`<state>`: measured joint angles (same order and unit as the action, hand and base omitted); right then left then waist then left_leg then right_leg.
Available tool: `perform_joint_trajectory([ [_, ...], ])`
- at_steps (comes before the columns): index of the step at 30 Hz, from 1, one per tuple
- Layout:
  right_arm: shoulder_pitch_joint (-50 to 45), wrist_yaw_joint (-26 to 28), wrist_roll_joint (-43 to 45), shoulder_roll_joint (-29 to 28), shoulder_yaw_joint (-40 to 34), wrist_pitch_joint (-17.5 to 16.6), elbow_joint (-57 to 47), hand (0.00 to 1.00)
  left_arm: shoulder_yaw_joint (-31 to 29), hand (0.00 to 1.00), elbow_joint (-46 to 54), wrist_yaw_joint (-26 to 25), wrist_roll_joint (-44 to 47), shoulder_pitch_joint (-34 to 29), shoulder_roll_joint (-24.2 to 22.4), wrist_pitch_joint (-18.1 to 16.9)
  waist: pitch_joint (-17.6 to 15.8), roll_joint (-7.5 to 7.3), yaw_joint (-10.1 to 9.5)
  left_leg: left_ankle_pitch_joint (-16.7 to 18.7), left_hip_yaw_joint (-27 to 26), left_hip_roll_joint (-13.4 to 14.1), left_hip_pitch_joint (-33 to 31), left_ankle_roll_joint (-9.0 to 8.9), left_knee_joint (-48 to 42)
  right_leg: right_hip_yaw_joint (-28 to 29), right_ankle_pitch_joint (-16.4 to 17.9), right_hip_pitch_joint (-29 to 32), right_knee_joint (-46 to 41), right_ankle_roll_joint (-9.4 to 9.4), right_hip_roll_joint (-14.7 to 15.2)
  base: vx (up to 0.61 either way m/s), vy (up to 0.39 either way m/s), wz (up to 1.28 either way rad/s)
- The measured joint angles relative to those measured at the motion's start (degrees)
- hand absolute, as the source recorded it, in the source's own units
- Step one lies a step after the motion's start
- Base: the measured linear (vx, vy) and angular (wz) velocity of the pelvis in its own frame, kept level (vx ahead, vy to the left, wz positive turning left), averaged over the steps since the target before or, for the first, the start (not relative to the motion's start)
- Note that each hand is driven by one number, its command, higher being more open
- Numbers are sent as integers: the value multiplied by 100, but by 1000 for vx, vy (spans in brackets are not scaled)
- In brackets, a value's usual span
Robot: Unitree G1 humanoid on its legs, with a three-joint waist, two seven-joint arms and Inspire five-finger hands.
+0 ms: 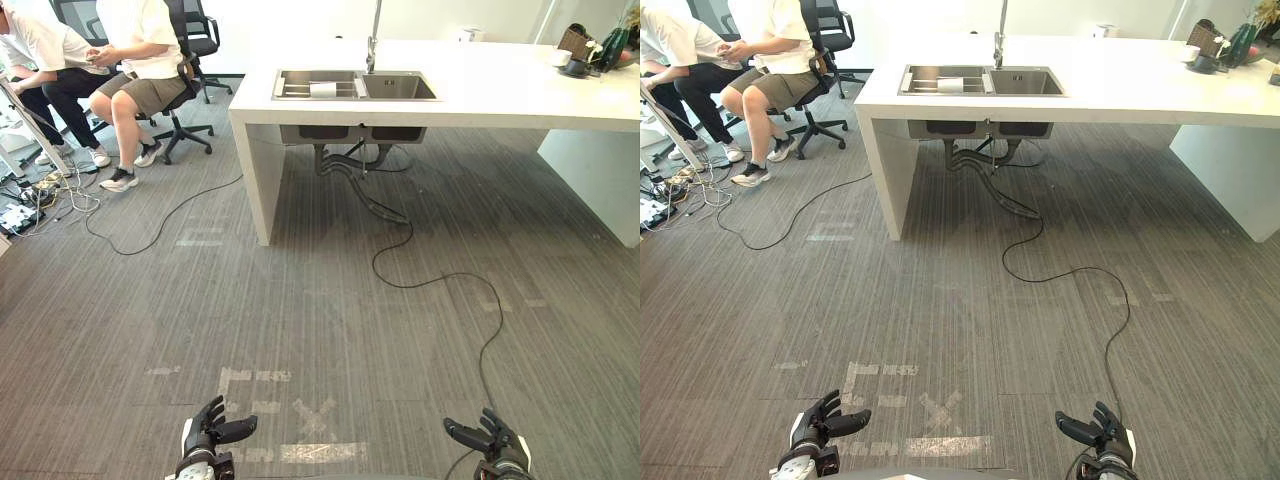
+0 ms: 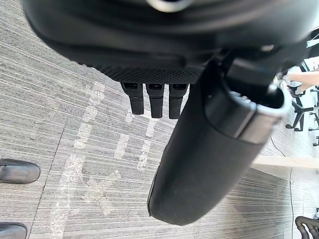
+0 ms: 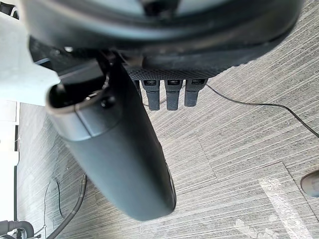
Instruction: Walk over to the sink, pick up the cup, carry it to the dishwasher, place the cup inside the dishwasher, then close the dishwasher door
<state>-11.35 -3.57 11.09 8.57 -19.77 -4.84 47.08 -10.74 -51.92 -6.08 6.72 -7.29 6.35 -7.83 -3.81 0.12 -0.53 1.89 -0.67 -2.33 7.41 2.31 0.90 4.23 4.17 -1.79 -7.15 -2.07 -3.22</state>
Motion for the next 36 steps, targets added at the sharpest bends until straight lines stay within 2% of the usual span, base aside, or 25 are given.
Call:
perform_joint_trajectory([
  [10,4,-2,7,0,-9,0,-1,90,6,90,61,-8,5,-10,4,0,-8,9,-4,196,-136,51,-114,-77,-154,147,41,97,0,-6,-68,13,-6,-7],
  [13,22,-6,10,0,-14,0,-1,90,17,90,314,-13,11,-75,8,3,-39,10,-7,443,-195,93,-247,-87,-479,223,91,105,0,-17,-112,61,-7,-16],
  [16,158,-13,12,0,-17,1,-1,90,20,90,729,-31,66,-184,8,0,-82,72,-63,934,-338,189,-547,-84,-1141,464,219,223,-141,-32,-243,79,5,-40],
  [17,214,-20,12,0,-16,1,-15,90,40,90,840,-38,80,-193,8,1,-103,108,-105,1124,-345,206,-661,-70,-1403,546,330,314,-326,-26,-293,124,28,-58],
  [18,217,-33,12,-12,0,0,-86,90,133,90,1063,-64,121,-201,-3,0,-125,103,-145,1401,-365,228,-891,-18,-1850,600,636,587,-859,35,-359,120,31,-37],
  [19,216,-36,12,-29,1,2,-109,90,156,90,1174,-70,126,-200,-16,-2,-138,103,-151,1515,-373,220,-950,1,-2008,592,799,701,-1152,69,-364,156,35,-20],
  [20,208,-56,12,-90,0,9,-197,90,239,90,1353,-81,130,-173,-24,-6,-231,69,-157,1739,-378,197,-983,40,-2288,598,1101,989,-1986,306,-380,109,18,4],
  [21,185,-69,11,-133,2,12,-258,90,283,90,1402,-82,131,-139,-32,-5,-275,56,-153,1818,-359,188,-972,60,-2397,597,1189,1178,-2493,441,-401,224,26,20],
  [22,138,-80,11,-236,5,20,-355,90,360,90,1451,-93,136,-69,-27,-4,-364,-15,-143,1932,-283,120,-817,94,-2502,559,1288,1595,-3579,600,-420,201,19,33],
  [23,115,-76,11,-279,12,39,-360,90,385,90,1463,-108,139,-55,-53,1,-380,-64,-129,2015,-218,59,-672,114,-2506,485,1374,1783,-4116,575,-359,340,25,48],
  [24,93,-68,7,-292,55,51,-378,90,400,90,1517,-114,155,-57,-117,8,-425,-37,-110,2158,-89,36,-437,139,-2483,348,1512,1942,-4407,535,-271,359,6,49],
  [26,85,-61,7,-293,87,54,-439,90,450,90,1613,-128,168,-41,-165,6,-423,-38,-95,2321,66,51,-240,143,-2462,138,1612,2187,-4265,530,-139,362,-24,55],
  [28,104,-46,8,-273,115,54,-567,90,510,90,1620,-167,234,107,-141,5,-424,-21,-21,2502,400,155,-59,62,-2364,16,1601,2655,-3725,546,-12,454,-111,79],
  [29,181,-36,9,-202,120,52,-502,90,533,90,1563,-218,287,216,-98,2,-430,-20,37,2530,591,244,115,-4,-2198,59,1379,2862,-3229,455,29,535,-224,98],
  [30,178,-45,10,-101,150,53,-460,90,591,90,1508,-271,292,274,-76,3,-397,-4,144,2566,846,367,317,-96,-2074,-39,648,2832,-2991,463,74,575,-255,103],
  [31,166,-55,9,-49,177,49,-429,90,583,90,1476,-277,291,289,-82,-2,-380,36,174,2572,956,440,379,-107,-2115,-194,574,2769,-3074,226,79,636,-290,84],
  [32,193,-64,9,57,196,50,-365,90,591,90,1403,-274,312,332,-128,-1,-353,232,173,2486,1108,649,302,-233,-2475,-447,721,2605,-3065,-22,-57,623,-287,50],
  [33,234,-66,10,60,228,48,-383,90,573,90,1385,-272,328,372,-144,0,-352,267,145,2100,1143,674,9,-274,-3252,-533,857,2337,-2938,-240,-142,743,-357,33],
  [34,230,-64,10,57,269,48,-406,90,563,90,1390,-272,334,365,-162,0,-356,272,138,1741,1134,660,-194,-268,-3791,-538,881,2122,-2761,-279,-195,725,-339,22],
  [35,172,-58,13,41,399,35,-520,90,565,90,1422,-265,342,322,-203,0,-381,261,118,961,1119,656,-702,-265,-5061,-515,889,1536,-2262,-324,-249,593,-274,13],
  [36,179,-59,22,27,463,18,-546,90,565,90,1500,-255,346,279,-218,2,-412,252,105,946,1026,671,-933,-208,-5645,-501,876,1227,-2019,-374,-300,550,-218,-4],
])
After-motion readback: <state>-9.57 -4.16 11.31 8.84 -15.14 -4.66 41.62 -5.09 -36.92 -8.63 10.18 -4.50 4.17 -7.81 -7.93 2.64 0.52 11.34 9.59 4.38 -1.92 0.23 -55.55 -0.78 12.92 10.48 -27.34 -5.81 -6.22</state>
